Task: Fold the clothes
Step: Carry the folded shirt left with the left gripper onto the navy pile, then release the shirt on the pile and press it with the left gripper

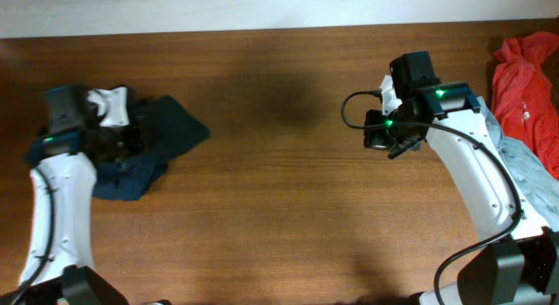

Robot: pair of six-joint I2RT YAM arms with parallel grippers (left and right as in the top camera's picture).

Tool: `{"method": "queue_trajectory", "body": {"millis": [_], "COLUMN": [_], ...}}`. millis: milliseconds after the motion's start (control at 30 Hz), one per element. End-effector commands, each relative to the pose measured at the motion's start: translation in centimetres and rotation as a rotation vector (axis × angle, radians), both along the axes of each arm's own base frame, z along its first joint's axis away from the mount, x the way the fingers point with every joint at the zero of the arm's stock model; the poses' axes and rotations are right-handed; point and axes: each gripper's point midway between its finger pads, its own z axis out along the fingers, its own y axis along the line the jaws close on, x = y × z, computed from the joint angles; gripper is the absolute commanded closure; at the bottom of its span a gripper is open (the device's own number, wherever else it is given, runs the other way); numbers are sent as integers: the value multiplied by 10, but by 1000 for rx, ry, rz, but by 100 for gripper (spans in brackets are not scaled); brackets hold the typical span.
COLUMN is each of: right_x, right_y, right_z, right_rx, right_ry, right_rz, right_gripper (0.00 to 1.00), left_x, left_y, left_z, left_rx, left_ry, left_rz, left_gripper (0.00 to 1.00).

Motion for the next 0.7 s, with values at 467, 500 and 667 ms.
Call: {"method": "queue_trajectory", "body": {"millis": [467,500,667], "right_x": [0,0,0], "right_y": [-2,-2,-2], "right_z": [9,9,9], "right_rx": [-8,-8,-8], "right_ry": [-24,-24,-23], "right_rz": [6,6,6], "right_gripper": [96,96,96], "left_x": [-27,-26,-23], "left_y": [139,143,157], "left_z": [-16,-21,-54], "left_rx": [71,68,79], "left_ry": [-56,-51,14], "left_rz": [210,216,237], "left_gripper": [100,100,100]}}
